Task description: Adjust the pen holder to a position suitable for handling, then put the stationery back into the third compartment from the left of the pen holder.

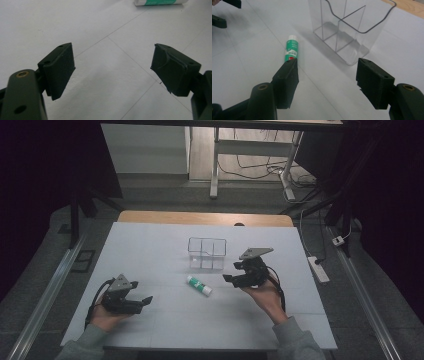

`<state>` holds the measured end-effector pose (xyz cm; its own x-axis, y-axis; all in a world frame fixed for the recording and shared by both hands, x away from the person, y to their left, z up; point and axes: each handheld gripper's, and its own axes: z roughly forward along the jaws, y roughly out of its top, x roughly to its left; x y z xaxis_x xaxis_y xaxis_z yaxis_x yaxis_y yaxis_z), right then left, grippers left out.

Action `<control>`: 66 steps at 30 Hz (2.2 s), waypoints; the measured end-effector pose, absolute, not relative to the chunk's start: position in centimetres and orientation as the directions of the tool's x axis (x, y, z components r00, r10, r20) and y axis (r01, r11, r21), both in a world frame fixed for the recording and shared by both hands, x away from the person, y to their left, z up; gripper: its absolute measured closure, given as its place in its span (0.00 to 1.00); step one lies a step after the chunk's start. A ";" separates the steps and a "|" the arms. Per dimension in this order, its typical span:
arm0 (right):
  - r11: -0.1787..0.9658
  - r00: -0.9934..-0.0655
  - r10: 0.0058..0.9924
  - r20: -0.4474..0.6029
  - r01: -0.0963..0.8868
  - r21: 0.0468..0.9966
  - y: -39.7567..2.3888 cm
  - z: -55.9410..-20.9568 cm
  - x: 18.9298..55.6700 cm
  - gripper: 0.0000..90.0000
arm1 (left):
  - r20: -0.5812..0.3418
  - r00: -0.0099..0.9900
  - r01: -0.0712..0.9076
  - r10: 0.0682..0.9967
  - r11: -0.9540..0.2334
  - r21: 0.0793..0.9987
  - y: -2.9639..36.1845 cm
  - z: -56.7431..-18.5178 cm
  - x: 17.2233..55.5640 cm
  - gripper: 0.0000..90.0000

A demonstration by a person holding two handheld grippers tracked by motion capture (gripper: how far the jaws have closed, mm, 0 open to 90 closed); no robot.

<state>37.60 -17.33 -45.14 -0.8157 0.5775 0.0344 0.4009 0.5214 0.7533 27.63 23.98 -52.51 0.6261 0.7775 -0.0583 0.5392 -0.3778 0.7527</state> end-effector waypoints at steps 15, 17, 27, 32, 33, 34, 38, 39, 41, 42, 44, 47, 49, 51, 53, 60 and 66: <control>0.570 -0.850 0.526 0.035 0.383 0.727 -14.9 -45.8 36.7 0.38 | -0.049 0.628 0.536 0.777 -0.386 0.751 23.8 -52.4 27.4 0.20; 0.576 -0.854 0.518 0.037 0.381 0.723 -14.6 -45.9 36.5 0.38 | -0.049 0.628 0.536 0.777 -0.386 0.751 23.8 -52.4 27.4 0.20; 0.613 -0.874 0.483 0.047 0.376 0.695 -12.6 -46.6 36.1 0.38 | -0.051 0.627 0.536 0.777 -0.383 0.753 23.9 -52.4 27.3 0.20; 0.636 -0.886 0.461 0.048 0.368 0.679 -11.3 -47.0 35.8 0.37 | -0.051 0.627 0.536 0.777 -0.383 0.752 24.0 -52.5 27.4 0.20; 0.640 -0.887 0.460 0.048 0.369 0.674 -11.2 -47.1 35.8 0.37 | -0.051 0.627 0.535 0.777 -0.383 0.753 23.9 -52.5 27.4 0.20; 0.644 -0.887 0.458 0.049 0.369 0.670 -11.0 -47.3 35.8 0.37 | -0.049 0.627 0.534 0.777 -0.383 0.754 23.9 -52.4 27.3 0.20; 0.661 -0.885 0.463 0.046 0.379 0.647 -10.4 -47.8 35.9 0.37 | -0.047 0.628 0.530 0.777 -0.382 0.757 23.9 -52.4 27.2 0.20; 0.663 -0.883 0.466 0.045 0.383 0.643 -10.2 -47.9 36.0 0.37 | -0.045 0.630 0.530 0.775 -0.386 0.755 23.9 -52.3 27.2 0.20; 0.670 -0.879 0.474 0.040 0.390 0.632 -10.0 -48.2 36.3 0.36 | -0.043 0.631 0.529 0.774 -0.389 0.754 23.9 -52.4 27.2 0.20; 0.671 -0.877 0.479 0.048 0.400 0.624 -9.9 -48.4 36.4 0.36 | -0.042 0.632 0.529 0.774 -0.391 0.754 23.9 -52.4 27.2 0.20; 0.679 -0.876 0.481 0.046 0.405 0.612 -9.6 -48.8 36.7 0.36 | -0.043 0.630 0.529 0.775 -0.388 0.755 23.9 -52.4 27.2 0.20; 0.692 -0.871 0.489 0.046 0.420 0.587 -9.2 -49.4 37.1 0.36 | -0.042 0.630 0.529 0.776 -0.388 0.754 23.9 -52.4 27.2 0.20; 0.698 -0.869 0.494 0.041 0.424 0.576 -9.0 -49.7 37.3 0.36 | -0.040 0.631 0.529 0.775 -0.391 0.753 23.8 -52.4 27.2 0.20; 0.711 -0.867 0.496 0.036 0.430 0.557 -8.7 -50.0 37.5 0.36 | -0.039 0.632 0.528 0.774 -0.394 0.752 23.8 -52.4 27.2 0.20; 0.723 -0.869 0.494 0.028 0.429 0.542 -8.6 -50.3 37.6 0.36 | -0.037 0.634 0.528 0.773 -0.397 0.750 23.7 -52.4 27.1 0.20; 0.745 -0.869 0.495 0.005 0.428 0.511 -7.9 -51.0 37.7 0.42 | -0.035 0.632 0.529 0.774 -0.398 0.749 23.7 -52.5 27.0 0.20; 0.766 -0.874 0.485 -0.020 0.414 0.492 -7.7 -51.3 37.7 0.56 | -0.032 0.631 0.528 0.775 -0.399 0.750 23.7 -52.4 26.8 0.20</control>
